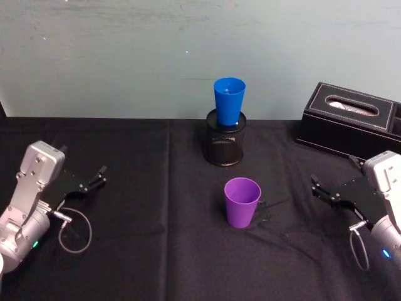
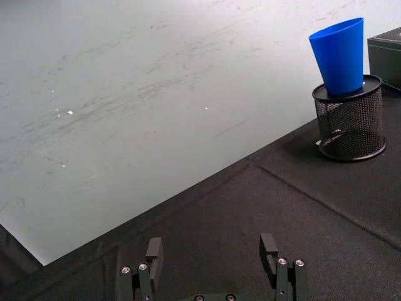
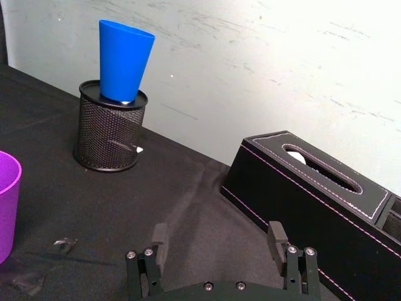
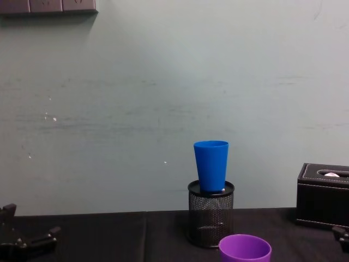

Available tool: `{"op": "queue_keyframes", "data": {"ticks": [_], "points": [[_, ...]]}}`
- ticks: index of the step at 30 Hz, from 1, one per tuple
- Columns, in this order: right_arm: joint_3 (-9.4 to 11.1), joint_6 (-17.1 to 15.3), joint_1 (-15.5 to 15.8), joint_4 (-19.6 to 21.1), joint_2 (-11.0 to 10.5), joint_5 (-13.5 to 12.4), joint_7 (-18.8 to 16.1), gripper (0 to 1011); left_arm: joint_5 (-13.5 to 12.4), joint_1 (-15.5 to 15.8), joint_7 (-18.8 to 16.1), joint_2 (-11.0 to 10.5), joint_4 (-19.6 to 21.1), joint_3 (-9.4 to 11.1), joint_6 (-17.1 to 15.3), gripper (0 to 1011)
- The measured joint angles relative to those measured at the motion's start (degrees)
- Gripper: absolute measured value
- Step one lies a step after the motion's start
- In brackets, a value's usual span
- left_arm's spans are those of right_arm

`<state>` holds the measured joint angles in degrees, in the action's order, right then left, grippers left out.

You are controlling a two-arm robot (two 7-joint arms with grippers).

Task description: Pick up one cup with a gripper and tap it against the other cup.

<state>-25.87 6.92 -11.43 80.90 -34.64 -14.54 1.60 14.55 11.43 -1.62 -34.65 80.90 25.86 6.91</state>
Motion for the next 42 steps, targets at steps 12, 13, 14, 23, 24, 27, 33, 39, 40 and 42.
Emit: {"op": "queue_keyframes", "data": {"ticks": [12,13,14,23,24,27,33,39,40,42], "points": [[0.0,0.0,0.0,0.0,0.0,0.0,0.0,1002,0.0,0.0,0.0,0.0,0.0,0.0,0.0,1011],[0.0,0.0,0.0,0.0,0.0,0.0,0.0,1002,0.0,0.0,0.0,0.0,0.0,0.0,0.0,1011],[0.0,0.0,0.0,0.0,0.0,0.0,0.0,1000,0.0,0.0,0.0,0.0,0.0,0.0,0.0,1011],[0.0,0.0,0.0,0.0,0.0,0.0,0.0,1000,0.0,0.0,0.0,0.0,0.0,0.0,0.0,1012],[0.0,0.0,0.0,0.0,0.0,0.0,0.0,1002,0.0,0.0,0.0,0.0,0.0,0.0,0.0,1011],[0.0,0.0,0.0,0.0,0.0,0.0,0.0,1002,0.0,0.0,0.0,0.0,0.0,0.0,0.0,1011],[0.0,0.0,0.0,0.0,0.0,0.0,0.0,1002,0.0,0.0,0.0,0.0,0.0,0.0,0.0,1012],[0.0,0.0,0.0,0.0,0.0,0.0,0.0,1000,0.0,0.0,0.0,0.0,0.0,0.0,0.0,1012],[0.0,0.0,0.0,0.0,0.0,0.0,0.0,1000,0.0,0.0,0.0,0.0,0.0,0.0,0.0,1011],[0.0,0.0,0.0,0.0,0.0,0.0,0.0,1002,0.0,0.0,0.0,0.0,0.0,0.0,0.0,1011]]}}
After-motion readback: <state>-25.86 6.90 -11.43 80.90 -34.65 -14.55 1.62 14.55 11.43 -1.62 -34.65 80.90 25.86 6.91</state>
